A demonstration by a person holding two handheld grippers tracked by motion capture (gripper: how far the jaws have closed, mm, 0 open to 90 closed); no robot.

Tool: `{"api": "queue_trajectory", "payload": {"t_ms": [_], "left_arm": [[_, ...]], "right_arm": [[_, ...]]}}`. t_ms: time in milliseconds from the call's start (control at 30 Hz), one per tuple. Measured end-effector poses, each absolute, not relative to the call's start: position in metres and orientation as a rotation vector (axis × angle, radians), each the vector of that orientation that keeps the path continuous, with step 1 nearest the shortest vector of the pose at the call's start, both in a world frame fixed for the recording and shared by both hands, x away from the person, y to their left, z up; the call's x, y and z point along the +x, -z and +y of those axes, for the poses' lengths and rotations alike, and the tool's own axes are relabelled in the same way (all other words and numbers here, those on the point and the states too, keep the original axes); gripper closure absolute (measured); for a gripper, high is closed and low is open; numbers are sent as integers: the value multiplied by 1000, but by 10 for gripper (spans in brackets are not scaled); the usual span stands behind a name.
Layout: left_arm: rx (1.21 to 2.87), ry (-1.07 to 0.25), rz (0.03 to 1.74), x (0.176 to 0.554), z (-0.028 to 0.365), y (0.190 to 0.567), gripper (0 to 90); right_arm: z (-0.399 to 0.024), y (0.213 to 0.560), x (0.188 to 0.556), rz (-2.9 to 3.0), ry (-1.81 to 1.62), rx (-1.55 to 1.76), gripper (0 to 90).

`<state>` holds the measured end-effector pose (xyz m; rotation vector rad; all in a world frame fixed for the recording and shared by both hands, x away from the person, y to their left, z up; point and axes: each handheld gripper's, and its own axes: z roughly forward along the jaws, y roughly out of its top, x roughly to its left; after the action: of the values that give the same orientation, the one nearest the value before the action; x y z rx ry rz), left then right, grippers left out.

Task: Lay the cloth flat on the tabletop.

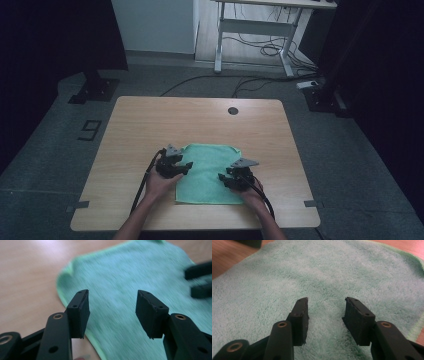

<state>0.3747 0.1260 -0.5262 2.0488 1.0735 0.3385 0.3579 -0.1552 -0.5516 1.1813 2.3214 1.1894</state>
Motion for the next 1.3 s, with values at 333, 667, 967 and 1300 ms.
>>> {"api": "queue_trajectory", "payload": {"t_ms": [333,667,967,1300], "left_arm": [[2132,-302,1039,362,114,542,428],[2144,-313,1043,362,112,542,431],[2151,-335,1051,361,109,542,429],[2131,-330,1054,360,111,544,430]], "right_arm": [[-166,544,366,2280,-1176,1194,521],[-183,540,399,2256,-1184,1245,529],[-181,541,428,2226,-1162,1288,526],[-178,549,439,2230,-1161,1333,532]]}}
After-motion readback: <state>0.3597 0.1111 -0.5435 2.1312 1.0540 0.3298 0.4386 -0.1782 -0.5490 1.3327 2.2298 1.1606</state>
